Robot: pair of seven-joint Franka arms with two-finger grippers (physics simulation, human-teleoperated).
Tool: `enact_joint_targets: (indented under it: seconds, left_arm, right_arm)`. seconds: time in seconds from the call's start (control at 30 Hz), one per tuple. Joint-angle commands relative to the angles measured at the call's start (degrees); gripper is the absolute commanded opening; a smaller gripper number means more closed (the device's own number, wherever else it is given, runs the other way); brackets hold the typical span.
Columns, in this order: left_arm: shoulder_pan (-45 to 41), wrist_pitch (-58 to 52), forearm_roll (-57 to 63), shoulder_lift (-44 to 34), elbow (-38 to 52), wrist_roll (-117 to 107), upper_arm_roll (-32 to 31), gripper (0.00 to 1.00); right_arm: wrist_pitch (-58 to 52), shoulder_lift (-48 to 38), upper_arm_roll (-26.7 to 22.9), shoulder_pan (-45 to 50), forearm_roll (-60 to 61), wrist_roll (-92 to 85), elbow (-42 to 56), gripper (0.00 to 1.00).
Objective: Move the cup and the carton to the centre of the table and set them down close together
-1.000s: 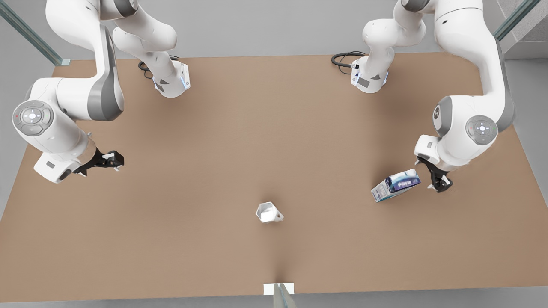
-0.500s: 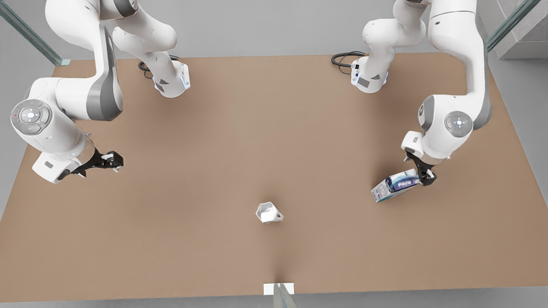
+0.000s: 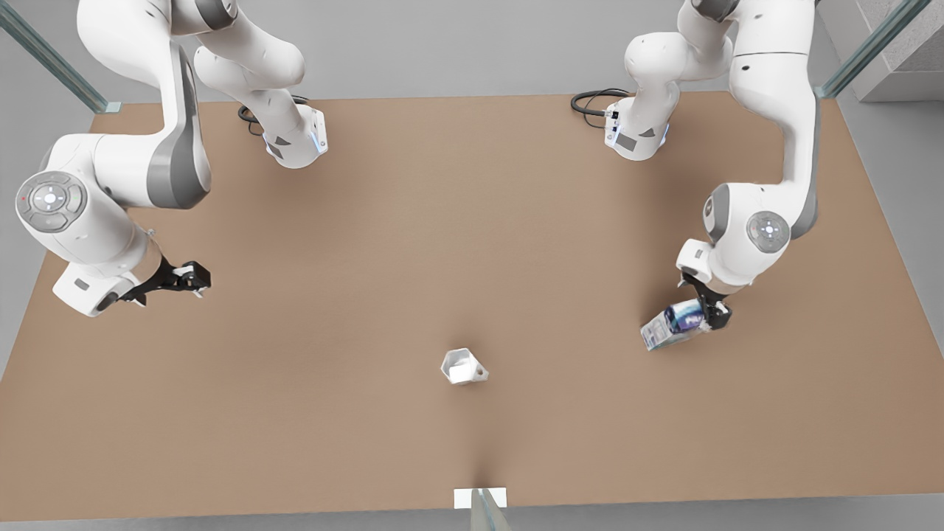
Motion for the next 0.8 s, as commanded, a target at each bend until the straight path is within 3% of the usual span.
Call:
enact_joint_targets:
  seconds: [0.0, 0.2, 0.23, 0.27, 0.4, 0.43, 0.6, 0.77]
  left_arm:
    - [0.1, 0.3, 3.3, 0.3, 0.0, 0.0, 0.0, 1.0]
    - [0.2, 0.3, 3.3, 0.3, 0.0, 0.1, 0.0, 0.97]
    - [0.2, 0.7, 3.3, 0.3, 0.0, 0.1, 0.0, 0.93]
    - [0.1, 0.7, 3.3, 0.2, 0.0, 0.1, 0.0, 0.67]
    - [0.1, 0.6, 3.3, 0.0, 0.0, 0.1, 0.0, 0.63]
    - [0.1, 0.6, 3.3, -0.1, 0.1, 0.1, 0.0, 0.53]
    - [0.0, 0.3, 3.3, -0.3, 0.1, 0.1, -0.1, 0.46]
    - [0.3, -6.6, 3.3, -2.6, 3.1, 0.2, -0.2, 0.49]
  right_arm:
    - [0.0, -0.1, 0.0, 0.0, 0.0, 0.0, 0.0, 1.0]
    - [0.0, 0.0, 0.0, -0.1, 0.0, 0.0, 0.0, 1.0]
    - [0.0, 0.0, 0.0, 0.0, 0.0, 0.0, 0.0, 1.0]
    - [0.0, 0.0, 0.0, 0.0, 0.0, 0.0, 0.0, 1.0]
    - [0.0, 0.0, 0.0, -0.1, 0.0, 0.0, 0.0, 1.0]
    - [0.0, 0.1, 0.0, -0.1, -0.1, 0.0, 0.0, 1.0]
    - [0.0, 0.5, -0.1, -0.2, -0.1, 0.0, 0.8, 1.0]
    - [0.1, 1.3, -0.1, -0.2, -0.1, 0.0, 1.2, 1.0]
